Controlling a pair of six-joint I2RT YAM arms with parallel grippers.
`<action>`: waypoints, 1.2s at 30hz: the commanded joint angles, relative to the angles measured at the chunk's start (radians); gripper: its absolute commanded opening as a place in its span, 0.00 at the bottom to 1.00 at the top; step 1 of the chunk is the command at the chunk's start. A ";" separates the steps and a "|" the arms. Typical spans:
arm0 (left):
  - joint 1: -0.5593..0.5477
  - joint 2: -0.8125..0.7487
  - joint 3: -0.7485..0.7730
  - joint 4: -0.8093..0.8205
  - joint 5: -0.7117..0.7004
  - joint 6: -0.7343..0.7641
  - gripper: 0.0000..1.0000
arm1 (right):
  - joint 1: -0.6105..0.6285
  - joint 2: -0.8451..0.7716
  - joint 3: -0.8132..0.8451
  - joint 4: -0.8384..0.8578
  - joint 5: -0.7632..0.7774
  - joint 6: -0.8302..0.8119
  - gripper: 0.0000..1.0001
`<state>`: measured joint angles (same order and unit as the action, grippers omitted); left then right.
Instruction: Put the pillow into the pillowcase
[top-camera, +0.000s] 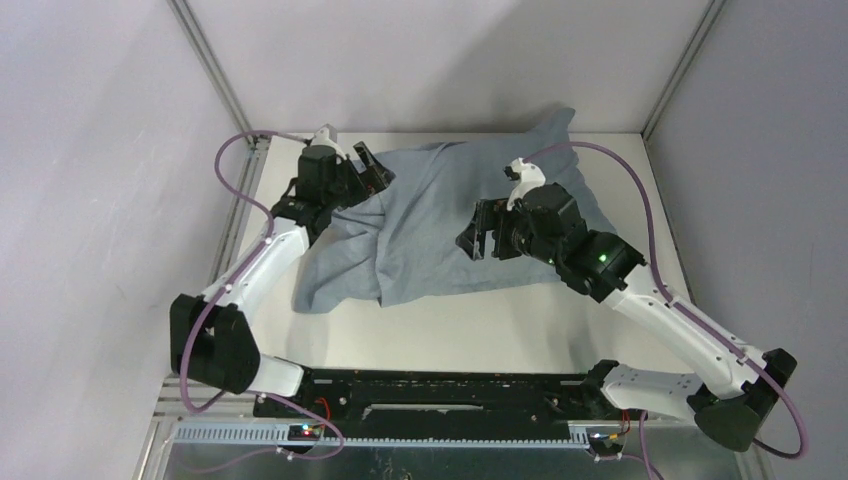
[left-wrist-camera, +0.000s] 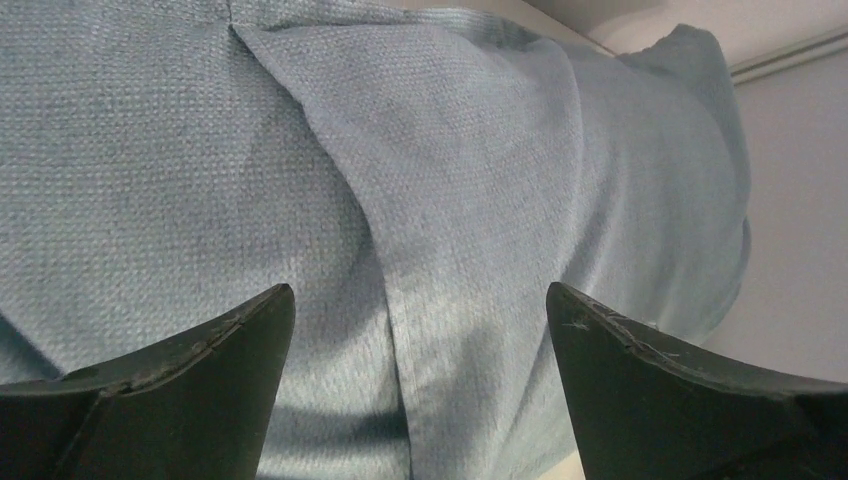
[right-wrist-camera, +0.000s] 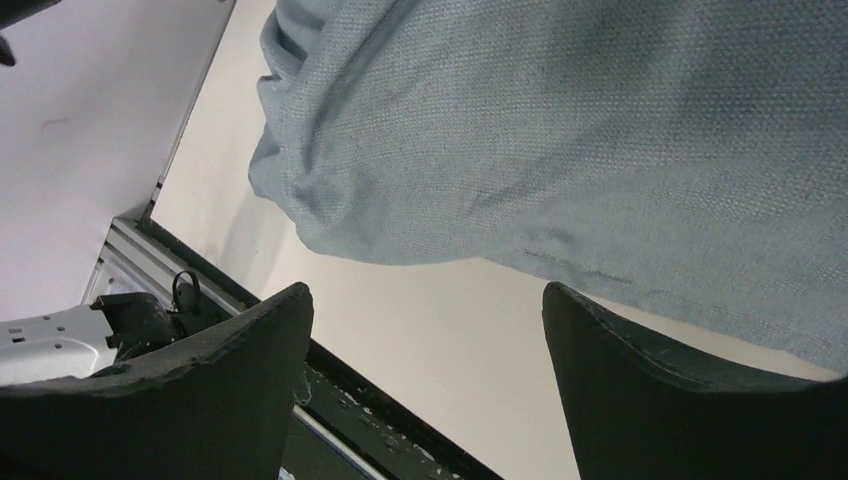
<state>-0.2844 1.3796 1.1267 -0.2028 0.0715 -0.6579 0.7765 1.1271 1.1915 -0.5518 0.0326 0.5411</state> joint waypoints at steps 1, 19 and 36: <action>0.027 0.073 0.022 0.122 0.019 -0.102 0.96 | -0.003 -0.045 -0.022 0.010 0.037 0.007 0.86; 0.079 0.241 0.192 0.185 0.006 -0.141 0.18 | -0.003 -0.058 -0.034 -0.002 0.061 0.015 0.82; 0.183 0.334 0.430 -0.043 -0.051 0.043 0.32 | -0.005 -0.058 -0.033 -0.010 0.075 0.011 0.84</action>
<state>-0.1055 1.7542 1.5063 -0.1825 0.0605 -0.6918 0.7765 1.0843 1.1568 -0.5682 0.0811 0.5488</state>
